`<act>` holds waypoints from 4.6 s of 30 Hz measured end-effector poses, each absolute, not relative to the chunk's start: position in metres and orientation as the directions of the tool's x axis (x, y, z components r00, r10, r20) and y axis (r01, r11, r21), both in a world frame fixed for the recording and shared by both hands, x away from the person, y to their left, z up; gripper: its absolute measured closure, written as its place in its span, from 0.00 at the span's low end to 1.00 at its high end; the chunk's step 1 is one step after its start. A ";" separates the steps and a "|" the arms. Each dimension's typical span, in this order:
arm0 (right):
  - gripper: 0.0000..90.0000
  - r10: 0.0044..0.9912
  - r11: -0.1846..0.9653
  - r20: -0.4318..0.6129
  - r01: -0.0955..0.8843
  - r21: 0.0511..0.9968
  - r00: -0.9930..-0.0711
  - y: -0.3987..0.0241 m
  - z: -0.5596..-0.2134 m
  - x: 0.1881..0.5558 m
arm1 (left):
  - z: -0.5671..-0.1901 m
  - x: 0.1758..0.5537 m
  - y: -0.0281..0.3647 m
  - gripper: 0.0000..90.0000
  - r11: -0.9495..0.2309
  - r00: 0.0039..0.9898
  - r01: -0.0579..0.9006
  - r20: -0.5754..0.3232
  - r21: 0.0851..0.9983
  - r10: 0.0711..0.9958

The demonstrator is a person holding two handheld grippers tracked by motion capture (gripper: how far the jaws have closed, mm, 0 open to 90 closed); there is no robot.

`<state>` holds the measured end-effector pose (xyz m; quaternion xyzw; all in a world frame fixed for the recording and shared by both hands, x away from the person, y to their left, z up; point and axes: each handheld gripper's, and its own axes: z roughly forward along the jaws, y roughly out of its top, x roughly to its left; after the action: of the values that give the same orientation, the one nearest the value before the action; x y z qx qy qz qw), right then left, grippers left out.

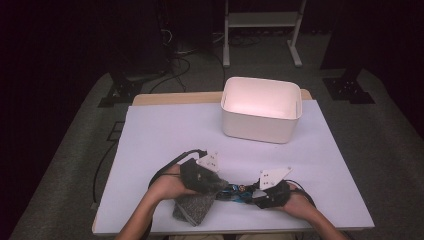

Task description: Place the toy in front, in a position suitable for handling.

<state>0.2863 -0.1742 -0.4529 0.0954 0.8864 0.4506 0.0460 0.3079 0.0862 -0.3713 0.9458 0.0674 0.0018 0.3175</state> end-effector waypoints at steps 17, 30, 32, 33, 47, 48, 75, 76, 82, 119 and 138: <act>0.74 0.209 0.572 0.013 0.133 0.809 -0.978 -0.178 -0.450 0.287 | -0.372 0.308 0.099 0.84 -0.778 0.985 0.167 -0.077 0.605 0.152; 0.74 0.210 0.578 0.003 0.126 0.806 -0.978 -0.178 -0.449 0.287 | -0.370 0.308 0.047 0.84 -0.830 0.998 0.059 -0.024 0.554 0.054; 0.74 0.206 0.582 -0.004 0.119 0.804 -0.979 -0.178 -0.449 0.287 | -0.371 0.308 0.052 0.84 -0.824 0.997 0.076 -0.036 0.561 0.068; 0.74 0.205 0.583 -0.005 0.118 0.804 -0.979 -0.178 -0.448 0.287 | -0.371 0.308 0.055 0.84 -0.821 0.997 0.083 -0.042 0.565 0.072; 0.76 0.220 0.579 0.011 0.140 0.803 -0.976 -0.182 -0.448 0.286 | -0.369 0.312 0.050 0.85 -0.826 0.997 0.080 -0.052 0.558 0.061; 0.76 0.221 0.576 0.014 0.142 0.805 -0.975 -0.181 -0.448 0.286 | -0.368 0.313 0.042 0.85 -0.829 0.998 0.067 -0.052 0.555 0.046; 0.75 0.227 0.558 0.022 0.149 0.816 -0.974 -0.179 -0.450 0.286 | -0.368 0.315 0.009 0.85 -0.842 0.998 0.006 -0.052 0.539 -0.026; 0.75 0.227 0.558 0.022 0.149 0.816 -0.974 -0.179 -0.450 0.286 | -0.368 0.315 0.009 0.85 -0.842 0.998 0.006 -0.052 0.539 -0.026; 0.75 0.223 0.563 0.017 0.143 0.814 -0.975 -0.179 -0.450 0.285 | -0.365 0.313 0.046 0.84 -0.845 0.999 0.051 -0.038 0.532 0.036; 0.73 0.188 0.602 0.037 0.145 0.785 -0.981 -0.176 -0.447 0.322 | -0.373 0.342 0.097 0.86 -0.781 0.976 0.218 -0.120 0.585 0.183; 0.46 0.235 0.510 0.156 0.258 0.820 -0.959 -0.171 -0.413 0.313 | -0.373 0.326 0.099 0.86 -0.784 0.982 0.189 -0.123 0.592 0.144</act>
<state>0.3125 -0.1707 -0.4125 0.1419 0.8690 0.4740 -0.0121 0.3263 0.0992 -0.3728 0.9437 0.0881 -0.0358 0.3168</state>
